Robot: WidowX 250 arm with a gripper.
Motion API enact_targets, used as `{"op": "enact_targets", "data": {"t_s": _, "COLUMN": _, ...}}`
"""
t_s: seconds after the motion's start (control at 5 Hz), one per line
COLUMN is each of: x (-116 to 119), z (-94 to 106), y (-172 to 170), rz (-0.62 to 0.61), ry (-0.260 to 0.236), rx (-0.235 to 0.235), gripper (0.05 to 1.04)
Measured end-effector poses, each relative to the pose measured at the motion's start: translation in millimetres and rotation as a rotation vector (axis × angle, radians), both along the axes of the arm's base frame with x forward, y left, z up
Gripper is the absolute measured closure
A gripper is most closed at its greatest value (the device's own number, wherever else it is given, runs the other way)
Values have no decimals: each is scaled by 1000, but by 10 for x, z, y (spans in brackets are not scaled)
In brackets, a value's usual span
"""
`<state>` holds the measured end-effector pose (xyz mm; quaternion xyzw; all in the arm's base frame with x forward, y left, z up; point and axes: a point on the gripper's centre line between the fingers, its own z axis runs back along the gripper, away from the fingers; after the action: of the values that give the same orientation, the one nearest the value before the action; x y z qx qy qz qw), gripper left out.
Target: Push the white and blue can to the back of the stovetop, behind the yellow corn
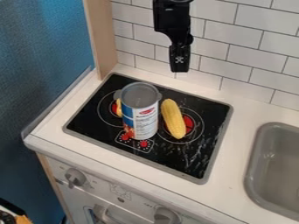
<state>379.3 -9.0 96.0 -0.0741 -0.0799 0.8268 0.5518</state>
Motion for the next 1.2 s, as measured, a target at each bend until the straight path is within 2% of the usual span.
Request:
{"op": "enact_targets", "data": {"t_s": 0.2, "x": -27, "z": -154, "y": -1, "rz": 4, "ry": 43, "rx": -4, "gripper": 84}}
{"op": "enact_targets", "data": {"t_s": 0.4, "x": -64, "z": -173, "y": -33, "rz": 13, "ry": 65, "rx": -22, "gripper": 84}}
{"op": "enact_targets", "data": {"t_s": 0.6, "x": -71, "z": -177, "y": -40, "rz": 19, "ry": 68, "rx": -21, "gripper": 84}}
{"op": "enact_targets", "data": {"t_s": 1.0, "x": -352, "z": -121, "y": -181, "rz": 44, "ry": 85, "rx": 5, "gripper": 84}}
{"op": "enact_targets", "data": {"t_s": 1.2, "x": -591, "z": -109, "y": -193, "rz": 84, "ry": 82, "rx": -28, "gripper": 84}}
